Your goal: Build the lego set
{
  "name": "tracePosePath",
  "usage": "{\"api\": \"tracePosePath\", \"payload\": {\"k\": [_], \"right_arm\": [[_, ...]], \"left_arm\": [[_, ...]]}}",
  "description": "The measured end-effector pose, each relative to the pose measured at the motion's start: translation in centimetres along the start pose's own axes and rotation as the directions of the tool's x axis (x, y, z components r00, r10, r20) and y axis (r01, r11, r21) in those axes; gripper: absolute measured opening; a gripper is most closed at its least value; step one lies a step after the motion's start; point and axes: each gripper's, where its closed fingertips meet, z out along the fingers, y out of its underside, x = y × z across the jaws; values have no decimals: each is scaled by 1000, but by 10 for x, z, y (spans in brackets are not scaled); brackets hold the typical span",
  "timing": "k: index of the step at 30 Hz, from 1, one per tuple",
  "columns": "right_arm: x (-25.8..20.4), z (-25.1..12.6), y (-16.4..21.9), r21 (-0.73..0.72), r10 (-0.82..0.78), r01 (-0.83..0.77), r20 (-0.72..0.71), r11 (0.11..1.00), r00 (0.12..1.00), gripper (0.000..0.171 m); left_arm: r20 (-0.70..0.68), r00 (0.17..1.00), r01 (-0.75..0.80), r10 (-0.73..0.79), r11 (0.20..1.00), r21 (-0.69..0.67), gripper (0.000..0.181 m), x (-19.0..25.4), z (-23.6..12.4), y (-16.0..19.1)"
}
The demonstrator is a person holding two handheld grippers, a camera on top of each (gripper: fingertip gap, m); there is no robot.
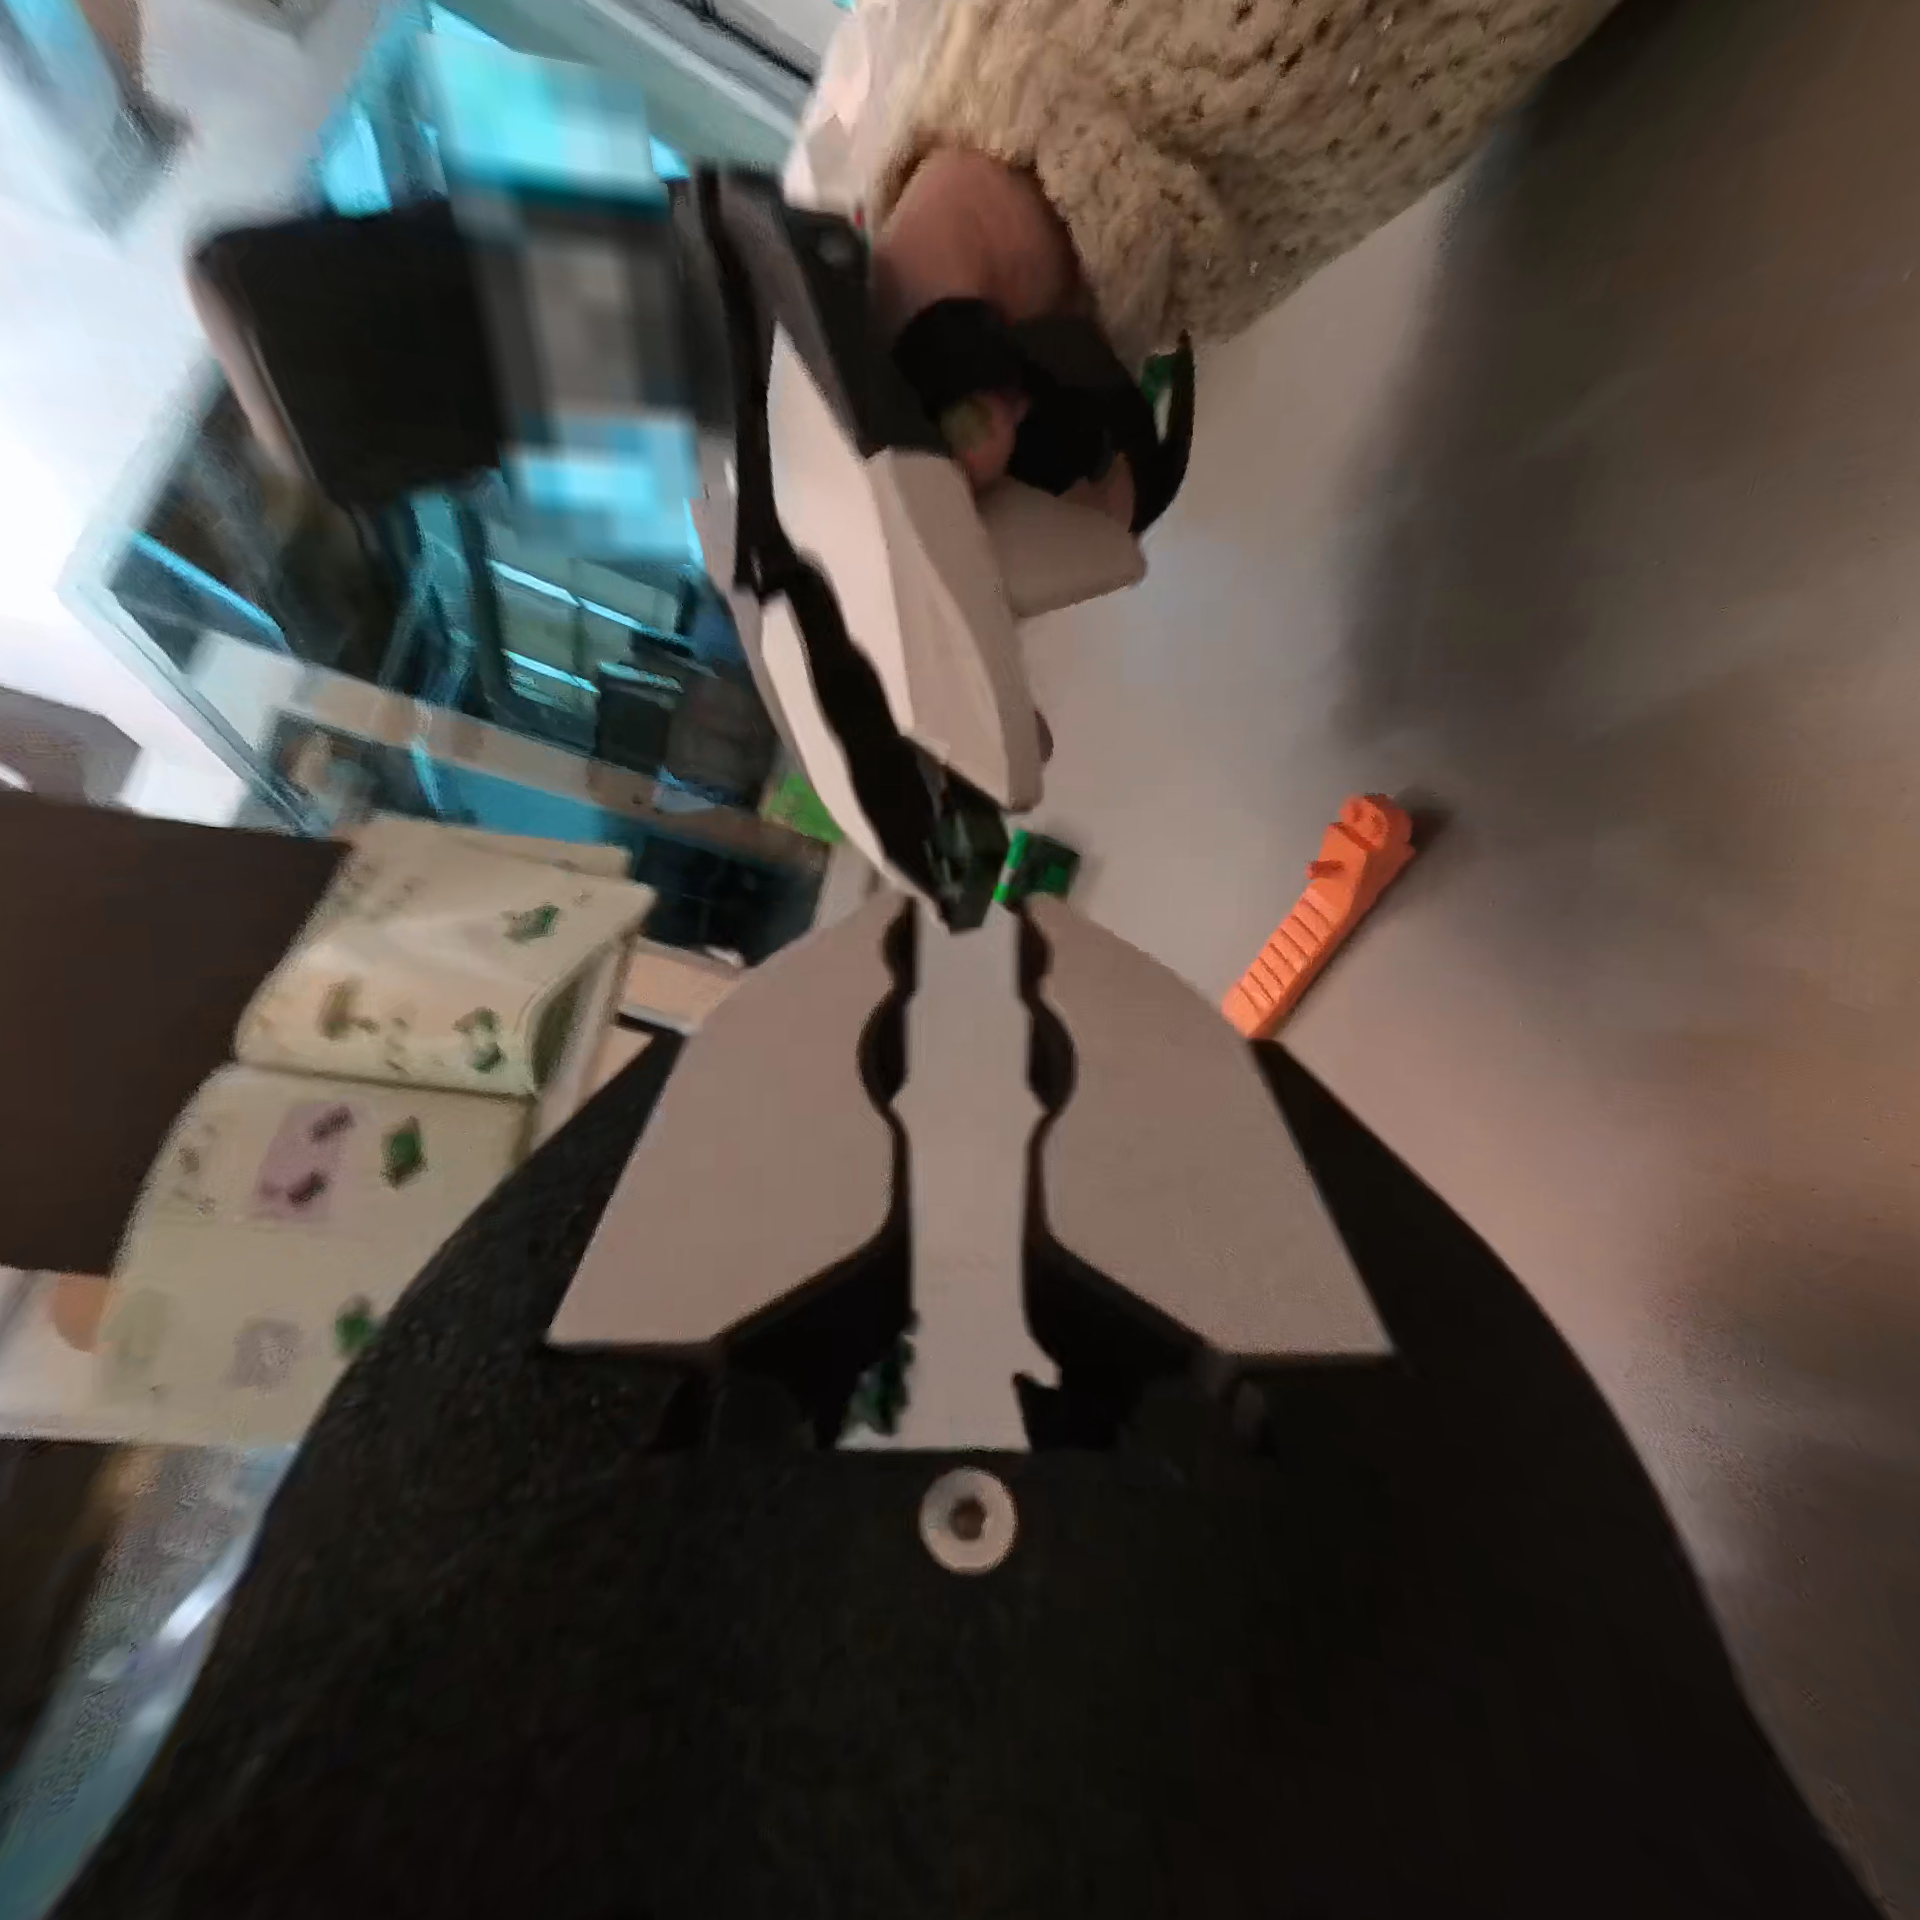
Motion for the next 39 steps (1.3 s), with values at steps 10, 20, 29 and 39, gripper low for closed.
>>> {"api": "tracePosePath", "payload": {"k": [10, 20, 29, 39], "right_arm": [[24, -4, 22, 24, -3, 6, -108, 1000, 994, 34], [30, -7, 22, 49, -41, 47, -107, 998, 993, 34], [43, -2, 17, 97, -200, 222, -194, 970, 960, 34], [42, 7, 21, 39, -300, 313, -199, 949, 933, 34]], "left_arm": [[-312, 727, 477, -612, 777, -411, 82, 41, -8, 103], [-436, 622, 447, -651, 752, -484, 54, 49, 1, 119], [-375, 679, 463, -631, 765, -448, 37, 48, 1, 116], [-318, 574, 728, -755, 648, -223, 36, 28, 5, 57]]}}
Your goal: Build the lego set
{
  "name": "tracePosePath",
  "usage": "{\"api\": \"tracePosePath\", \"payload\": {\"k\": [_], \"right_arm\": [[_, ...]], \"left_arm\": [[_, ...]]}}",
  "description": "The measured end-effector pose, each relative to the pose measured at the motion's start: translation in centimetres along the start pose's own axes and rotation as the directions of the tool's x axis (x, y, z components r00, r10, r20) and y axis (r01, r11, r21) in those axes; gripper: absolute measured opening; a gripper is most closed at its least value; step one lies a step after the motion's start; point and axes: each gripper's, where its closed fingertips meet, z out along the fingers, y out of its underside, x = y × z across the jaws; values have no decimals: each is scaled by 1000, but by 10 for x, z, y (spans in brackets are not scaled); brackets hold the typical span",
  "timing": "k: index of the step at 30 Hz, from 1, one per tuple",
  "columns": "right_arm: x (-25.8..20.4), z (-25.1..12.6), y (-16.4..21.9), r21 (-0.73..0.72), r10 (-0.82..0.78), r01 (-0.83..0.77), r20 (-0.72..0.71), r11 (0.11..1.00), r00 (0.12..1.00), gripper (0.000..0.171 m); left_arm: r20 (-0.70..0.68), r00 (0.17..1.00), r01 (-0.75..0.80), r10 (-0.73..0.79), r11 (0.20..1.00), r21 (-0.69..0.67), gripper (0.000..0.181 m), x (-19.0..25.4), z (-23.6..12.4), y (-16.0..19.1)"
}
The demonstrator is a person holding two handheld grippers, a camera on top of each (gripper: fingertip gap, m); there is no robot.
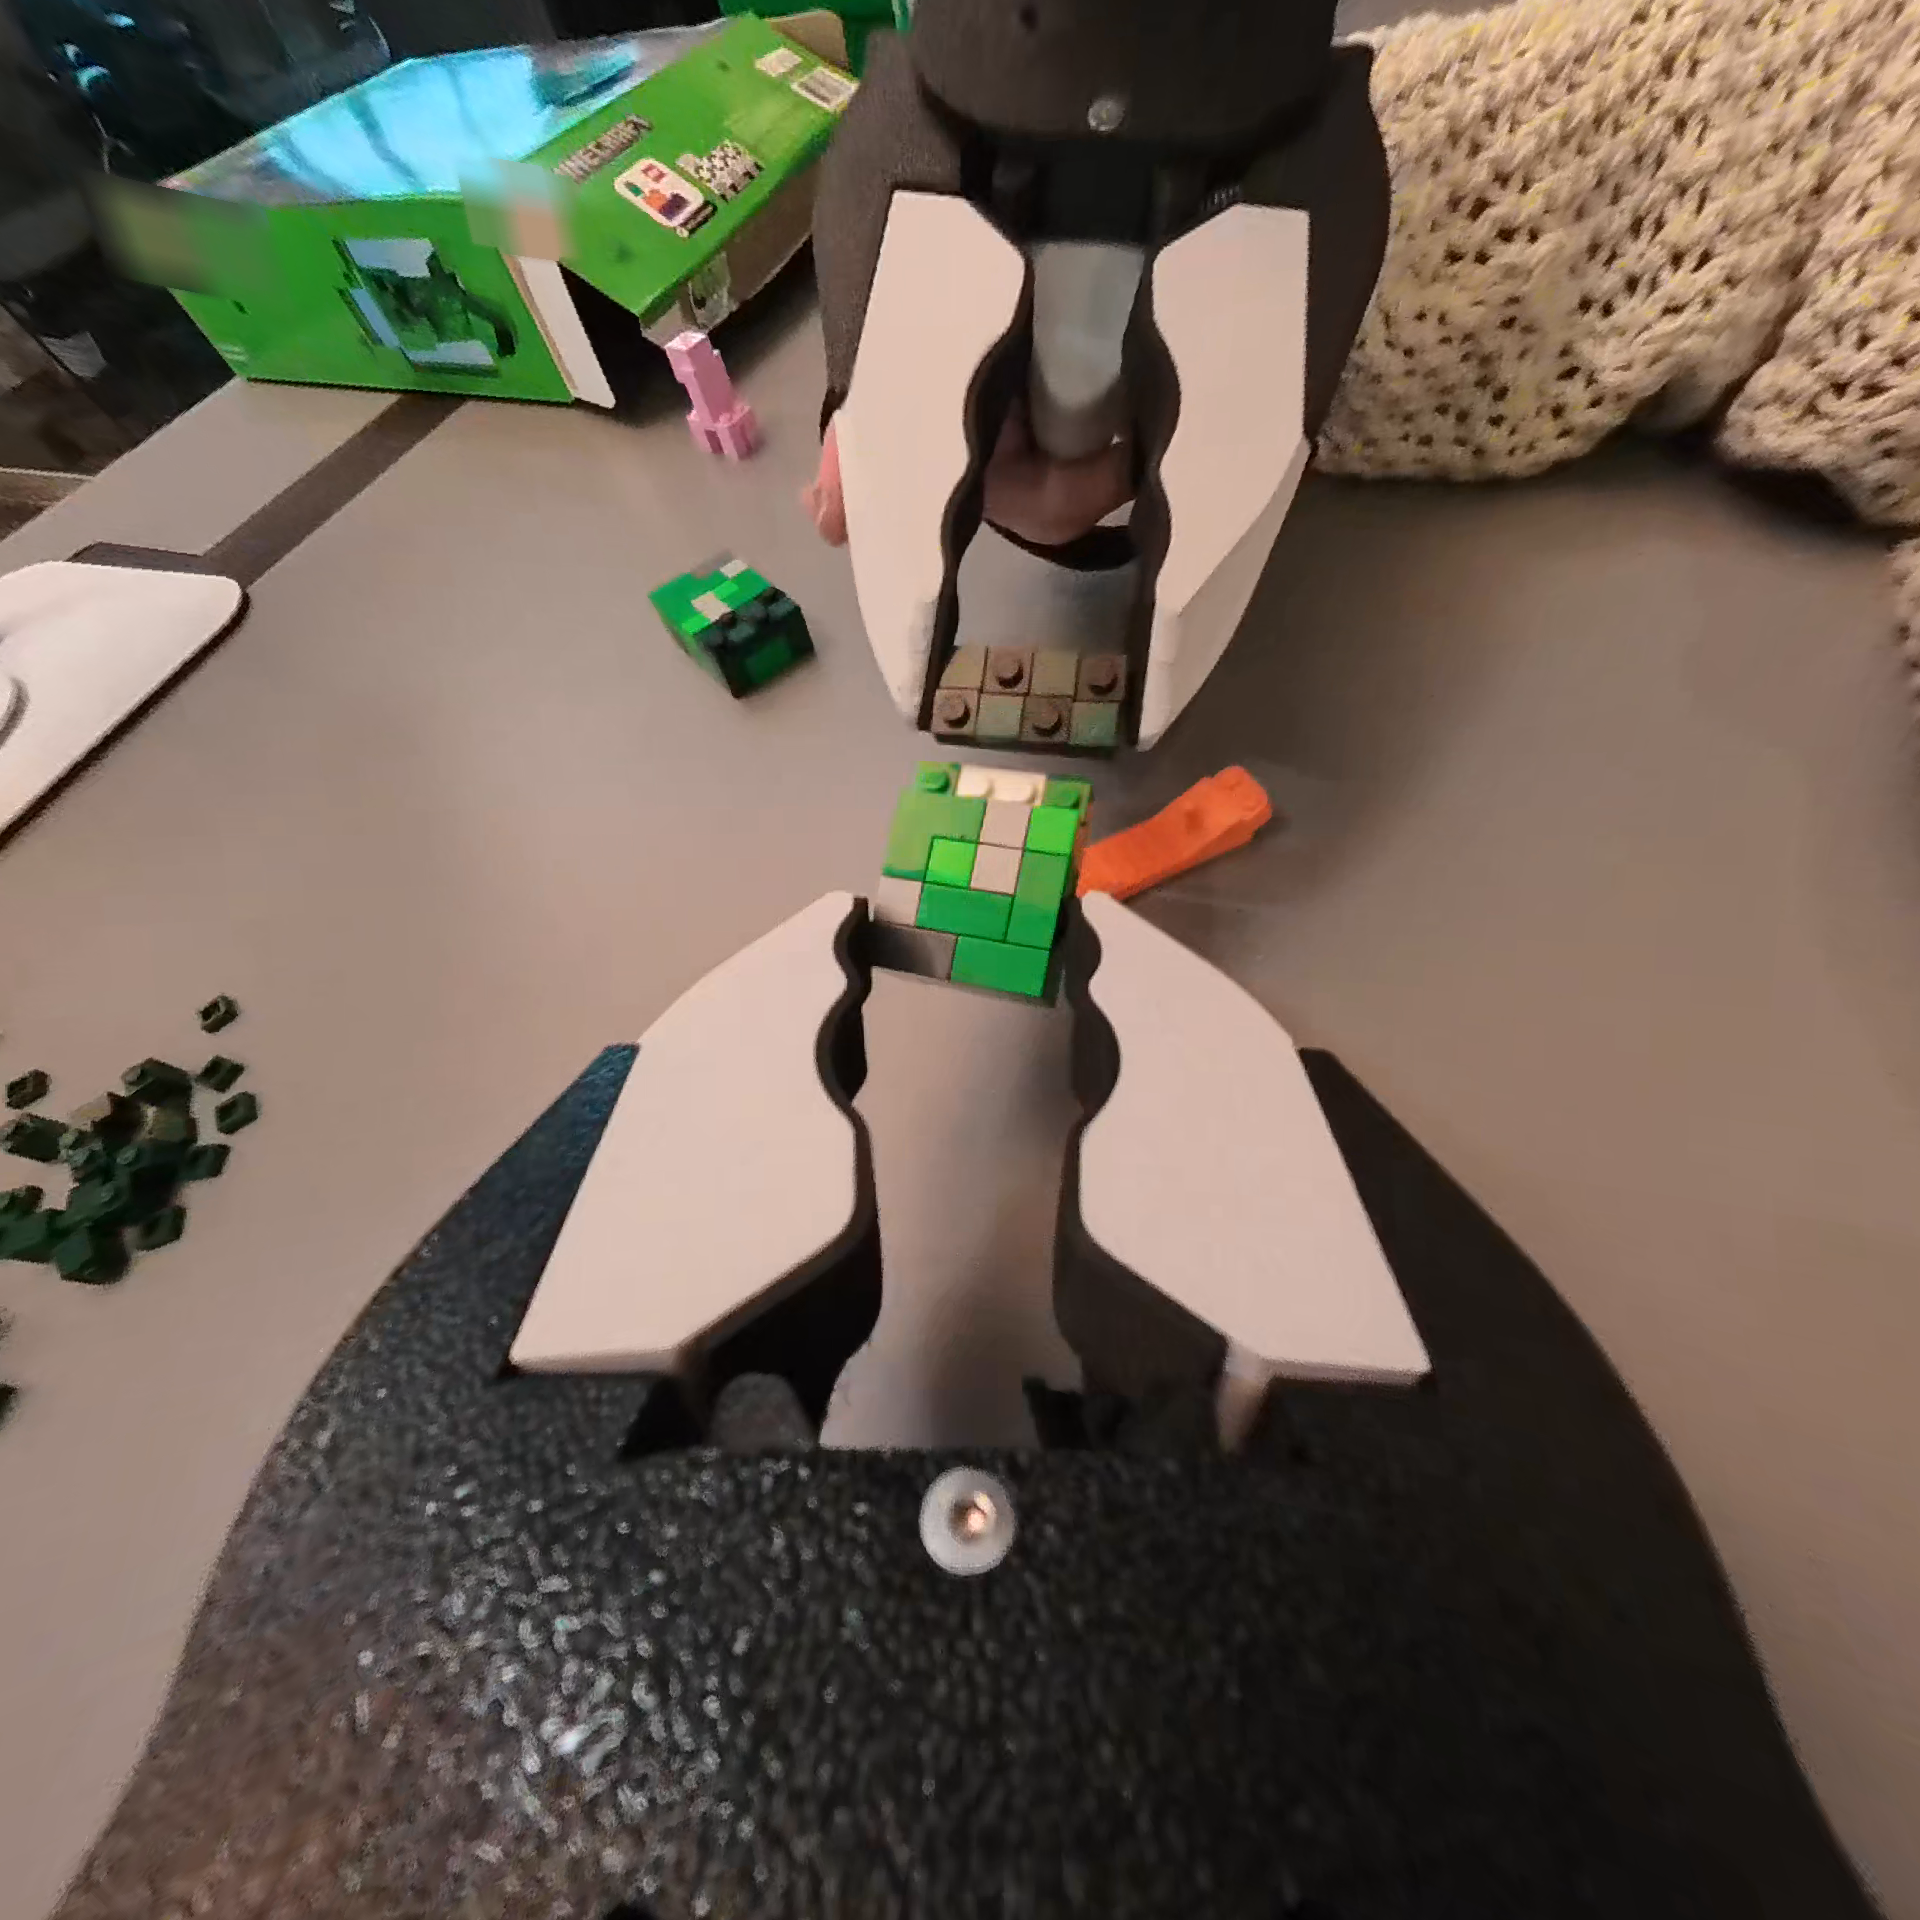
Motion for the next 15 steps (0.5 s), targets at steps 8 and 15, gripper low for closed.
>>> {"api": "tracePosePath", "payload": {"k": [8, 15], "right_arm": [[-1, 0, 3, -90, 24, -22, 19, 996, 1000, 35], [-1, 2, 5, -124, 28, -25, 24, 992, 999, 35]], "left_arm": [[8, 1000, 27, -28, 999, 25, 36, 4, 5, -1], [1, 998, 64, -64, 995, 74, 36, 6, 4, -5]]}}
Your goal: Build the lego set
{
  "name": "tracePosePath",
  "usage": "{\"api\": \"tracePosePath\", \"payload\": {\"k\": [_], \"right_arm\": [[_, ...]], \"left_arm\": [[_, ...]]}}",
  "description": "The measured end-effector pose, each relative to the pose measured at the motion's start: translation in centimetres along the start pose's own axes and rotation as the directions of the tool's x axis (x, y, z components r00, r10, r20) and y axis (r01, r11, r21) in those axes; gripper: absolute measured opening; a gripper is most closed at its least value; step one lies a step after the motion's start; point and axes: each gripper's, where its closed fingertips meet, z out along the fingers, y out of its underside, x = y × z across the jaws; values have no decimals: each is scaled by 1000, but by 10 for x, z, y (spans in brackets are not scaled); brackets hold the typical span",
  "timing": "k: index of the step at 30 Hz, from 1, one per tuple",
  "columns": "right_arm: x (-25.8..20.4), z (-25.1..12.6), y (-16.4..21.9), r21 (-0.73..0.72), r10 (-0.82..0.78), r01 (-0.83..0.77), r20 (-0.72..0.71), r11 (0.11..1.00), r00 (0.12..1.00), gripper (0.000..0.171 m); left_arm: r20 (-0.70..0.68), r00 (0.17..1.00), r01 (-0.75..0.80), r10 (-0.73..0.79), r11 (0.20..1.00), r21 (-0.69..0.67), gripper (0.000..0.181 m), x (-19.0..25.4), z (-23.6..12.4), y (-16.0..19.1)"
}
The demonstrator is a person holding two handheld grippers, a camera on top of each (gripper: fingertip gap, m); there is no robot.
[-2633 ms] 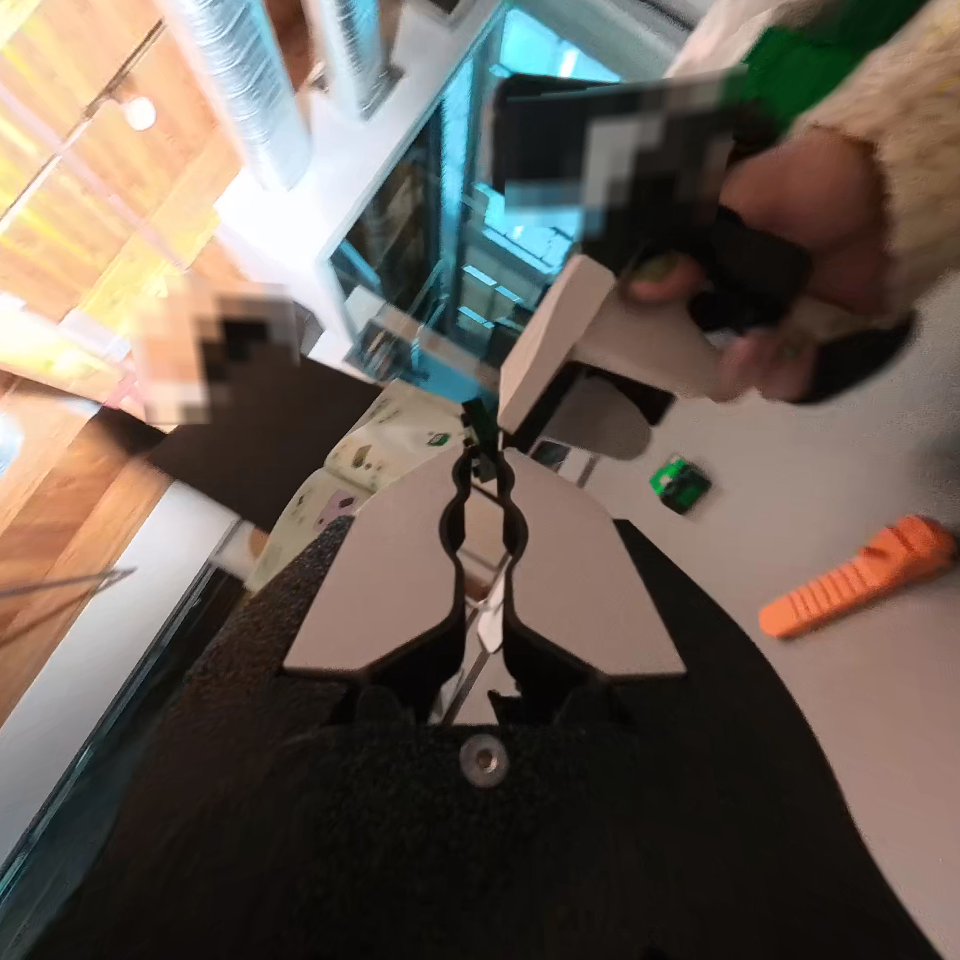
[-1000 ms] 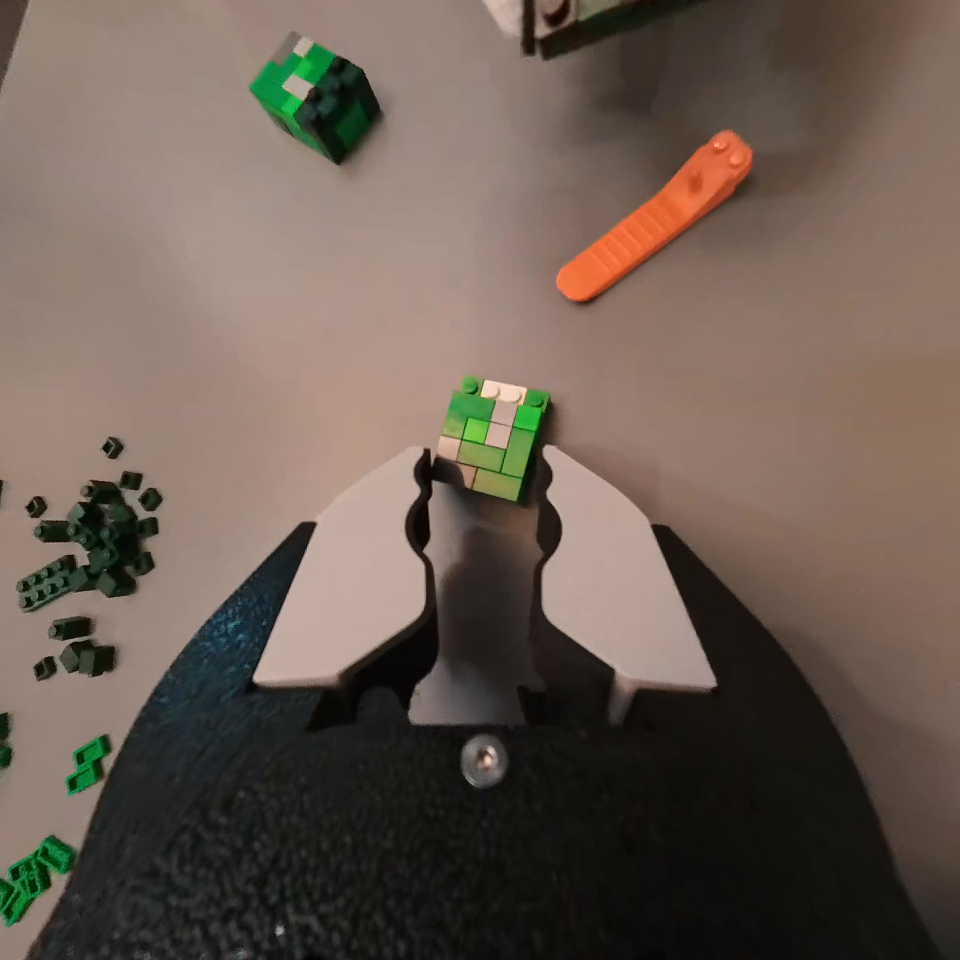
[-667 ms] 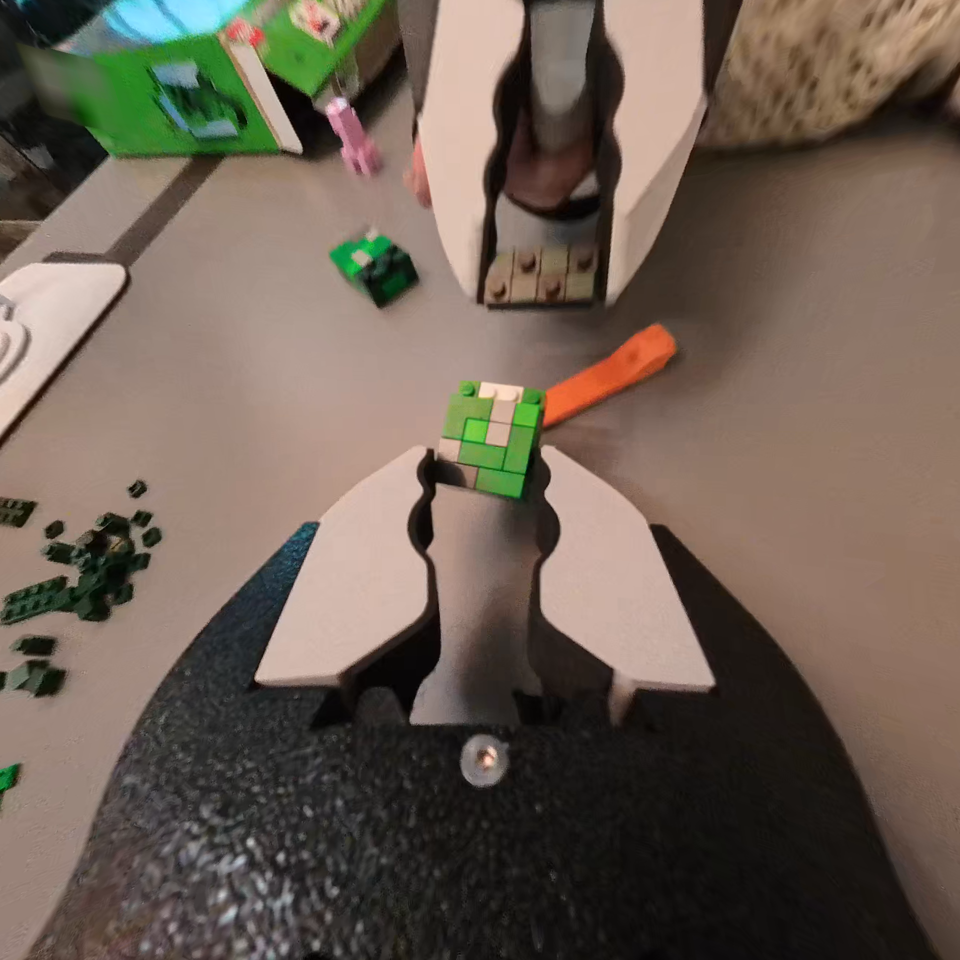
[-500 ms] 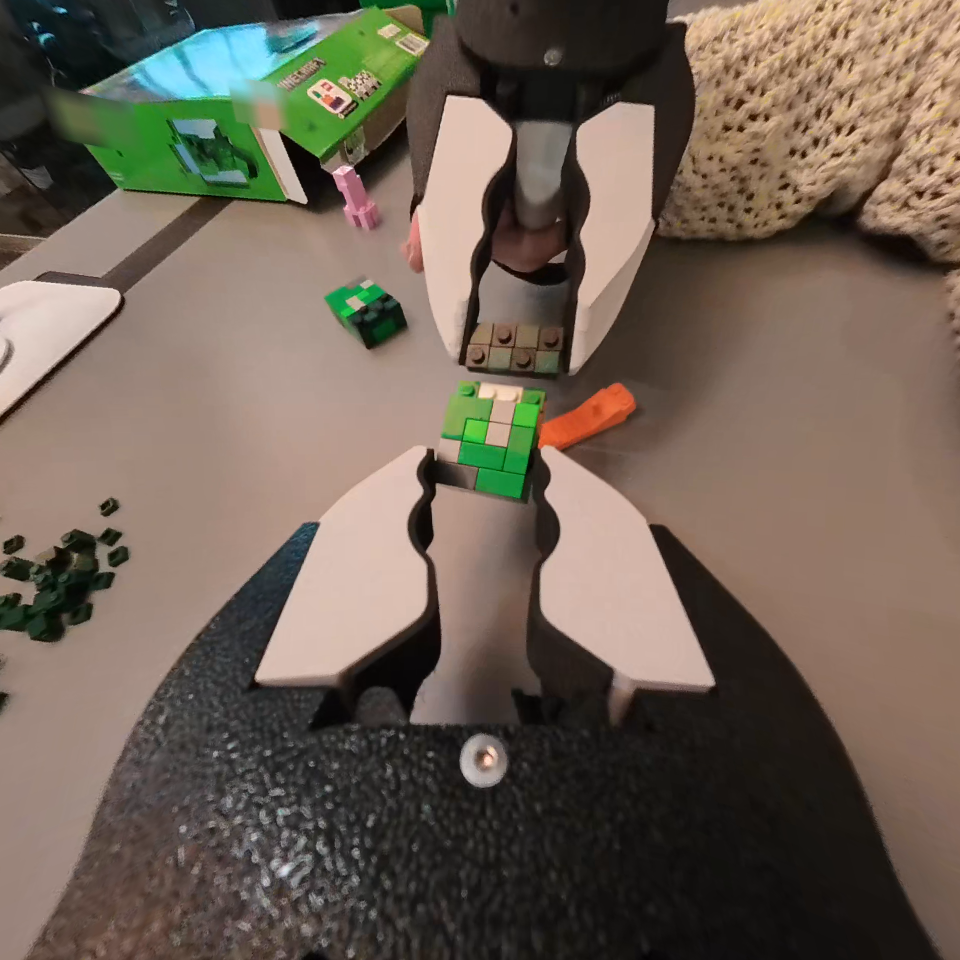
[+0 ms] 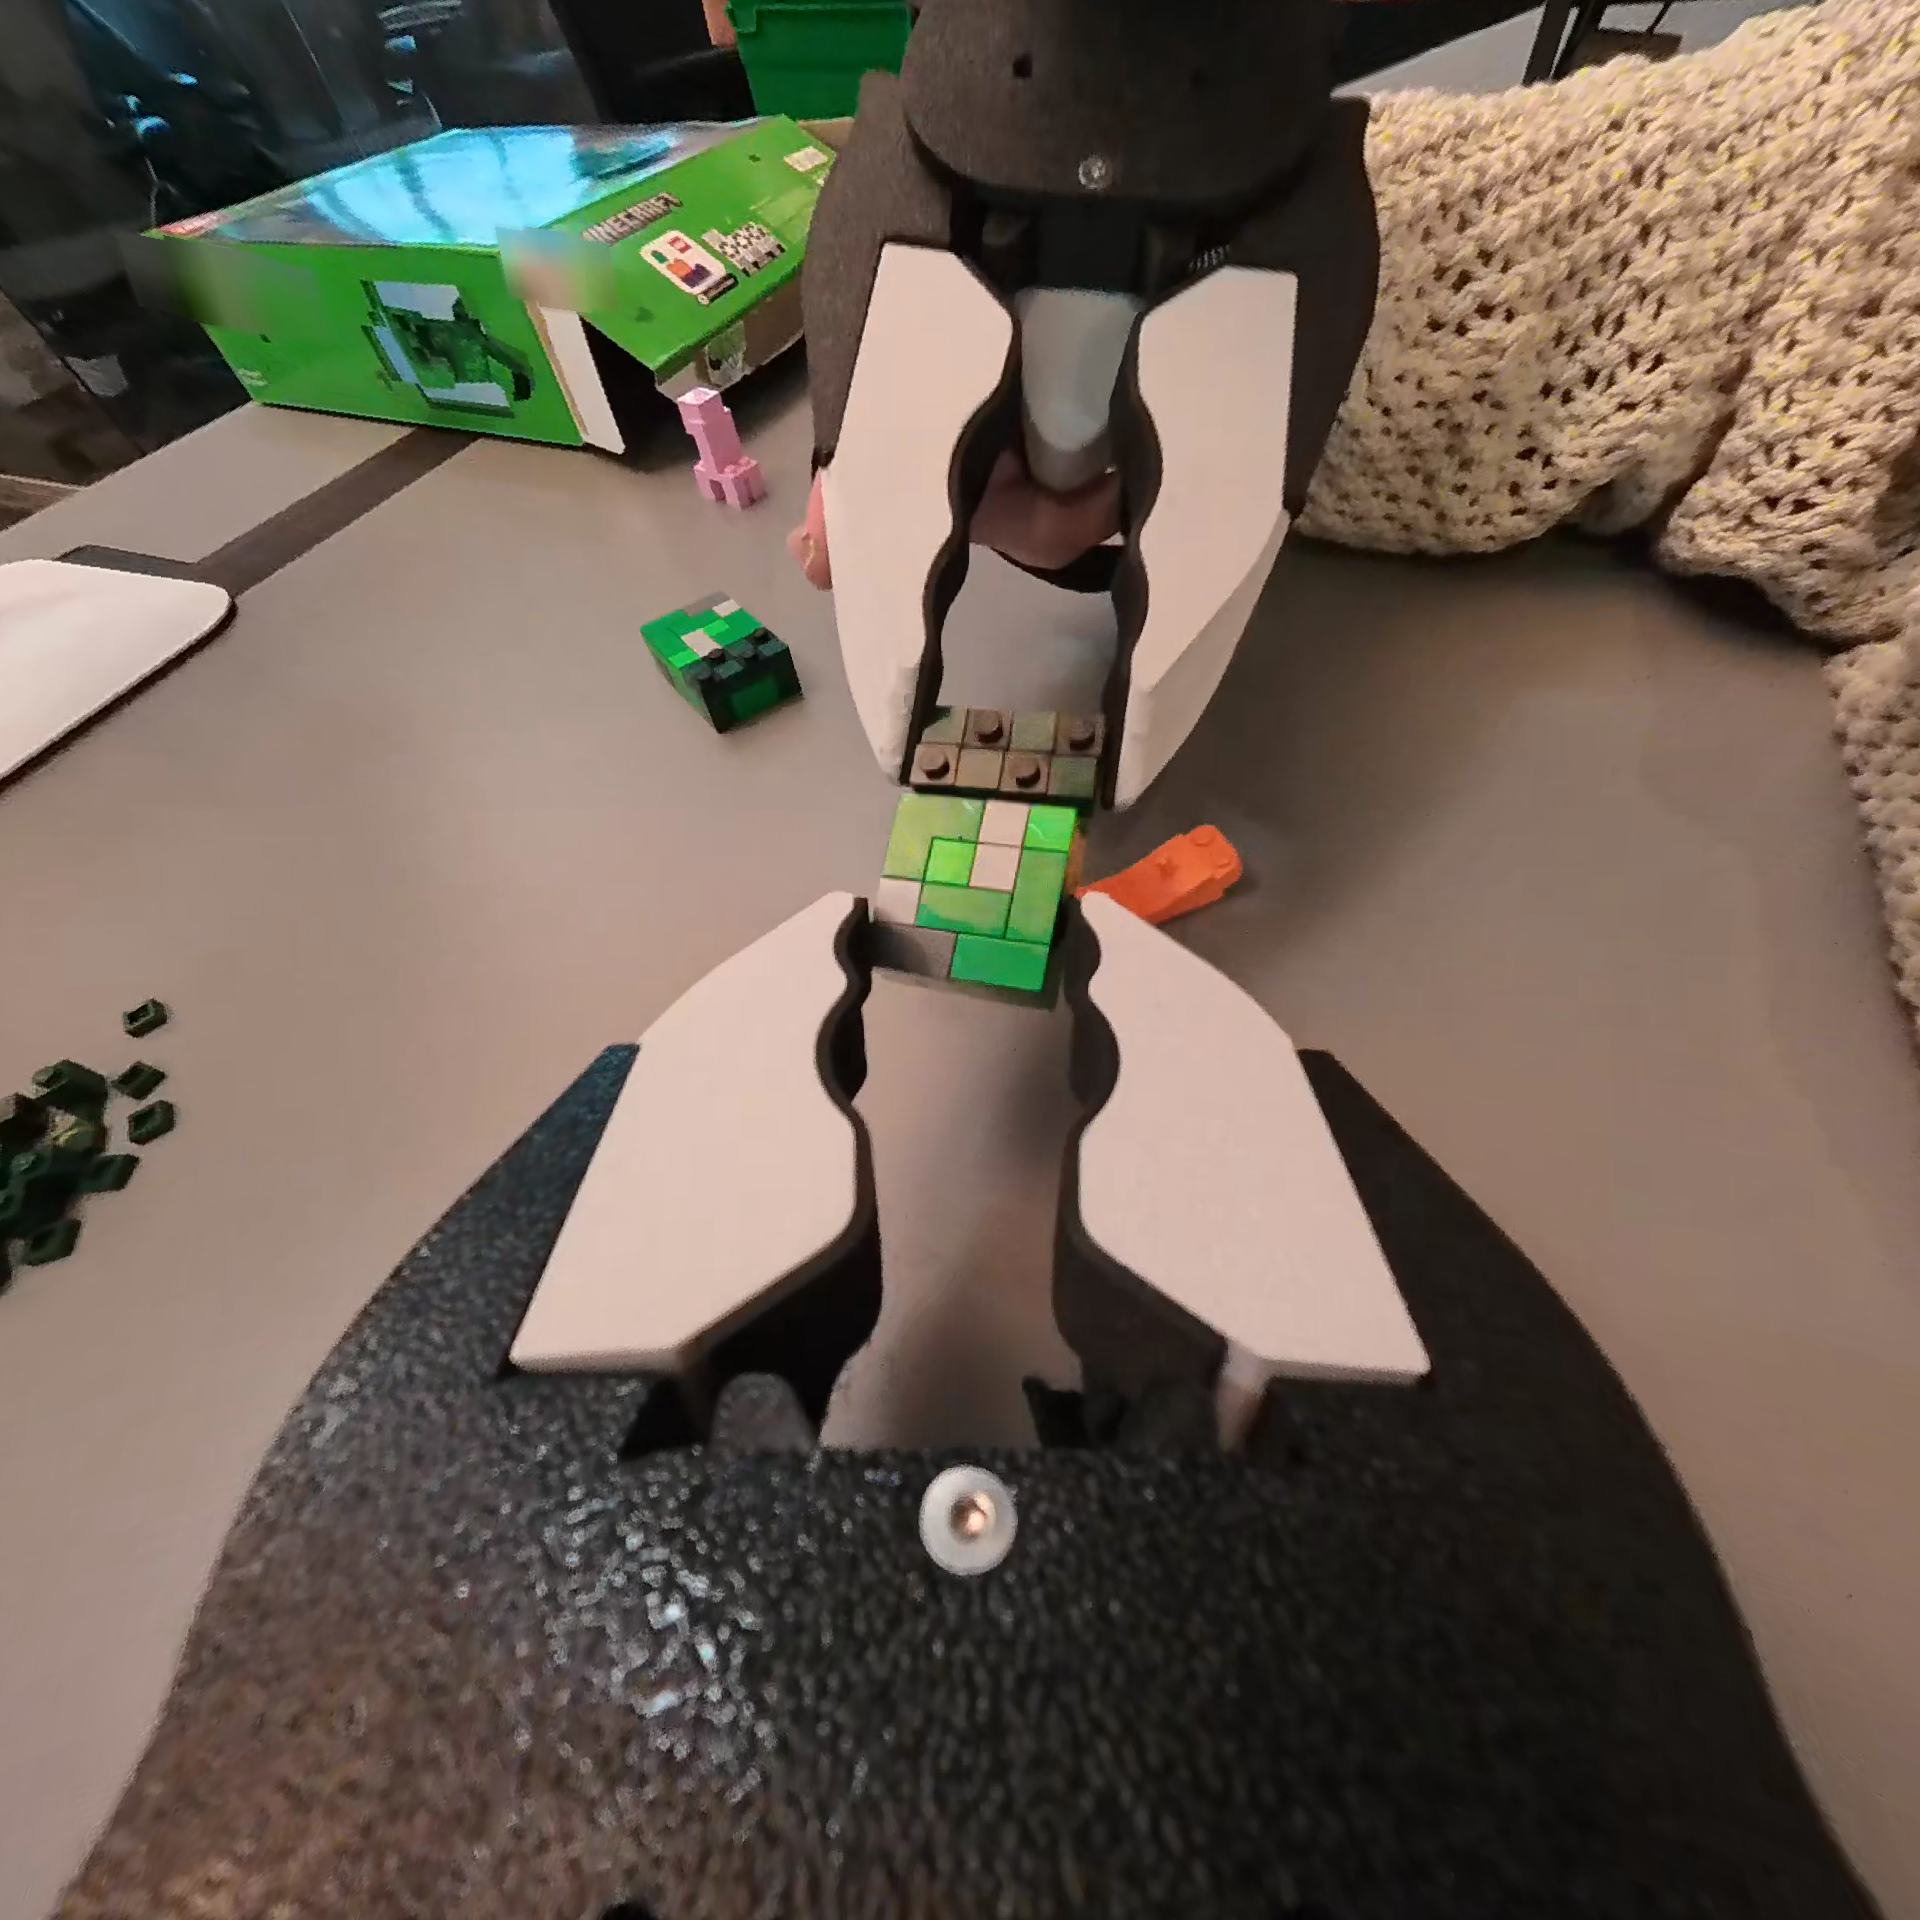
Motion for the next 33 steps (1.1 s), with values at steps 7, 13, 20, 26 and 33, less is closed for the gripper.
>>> {"api": "tracePosePath", "payload": {"k": [7, 13, 20, 26, 33], "right_arm": [[3, 0, 5, -60, 11, -13, -33, 998, 999, 35], [5, -1, 8, -107, 2, -9, -60, 994, 998, 35], [3, -2, 17, -195, -31, 17, -69, 981, 997, 35], [-11, -6, 18, -215, 15, -18, -15, 977, 1000, 35], [-17, -11, 11, -249, 7, -1, 25, 969, 1000, 35]], "left_arm": [[17, 1000, 10, -10, 1000, 22, 36, -2, 0, -3], [45, 999, -11, 11, 1000, -14, 36, -3, 3, 1], [81, 996, -21, 26, 998, -63, 36, -2, 9, 6], [76, 997, 4, 3, 995, -97, 36, 14, 12, 10], [105, 994, 41, -36, 998, -40, 36, 21, 10, 0]]}}
